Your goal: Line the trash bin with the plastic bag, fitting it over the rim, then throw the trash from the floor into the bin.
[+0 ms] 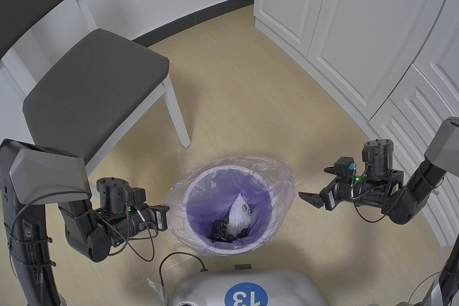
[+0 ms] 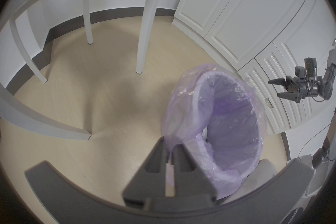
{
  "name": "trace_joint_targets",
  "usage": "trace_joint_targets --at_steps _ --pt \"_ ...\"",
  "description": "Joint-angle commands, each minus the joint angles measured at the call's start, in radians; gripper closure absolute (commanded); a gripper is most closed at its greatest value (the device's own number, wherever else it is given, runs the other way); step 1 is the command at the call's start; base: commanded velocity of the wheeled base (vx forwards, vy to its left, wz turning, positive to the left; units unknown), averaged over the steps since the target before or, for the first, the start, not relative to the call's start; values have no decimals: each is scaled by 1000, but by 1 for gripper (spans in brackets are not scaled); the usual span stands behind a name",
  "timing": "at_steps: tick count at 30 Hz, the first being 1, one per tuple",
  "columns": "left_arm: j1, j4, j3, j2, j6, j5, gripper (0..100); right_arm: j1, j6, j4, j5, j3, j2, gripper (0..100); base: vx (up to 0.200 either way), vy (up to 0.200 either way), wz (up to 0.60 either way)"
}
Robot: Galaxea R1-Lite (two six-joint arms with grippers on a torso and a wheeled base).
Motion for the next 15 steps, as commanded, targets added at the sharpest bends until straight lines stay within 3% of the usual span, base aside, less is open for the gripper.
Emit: trace_joint_targets --at_steps 1,12,15 --pt "11 4 1 -22 -1 0 100 1 -1 1 0 -11 6 0 0 0 0" --pt "17 45 -172 151 19 0 100 -16 -89 39 0 -74 55 0 0 0 0" --pt "20 168 -272 160 58 -1 100 -34 -187 141 0 -129 52 0 0 0 0"
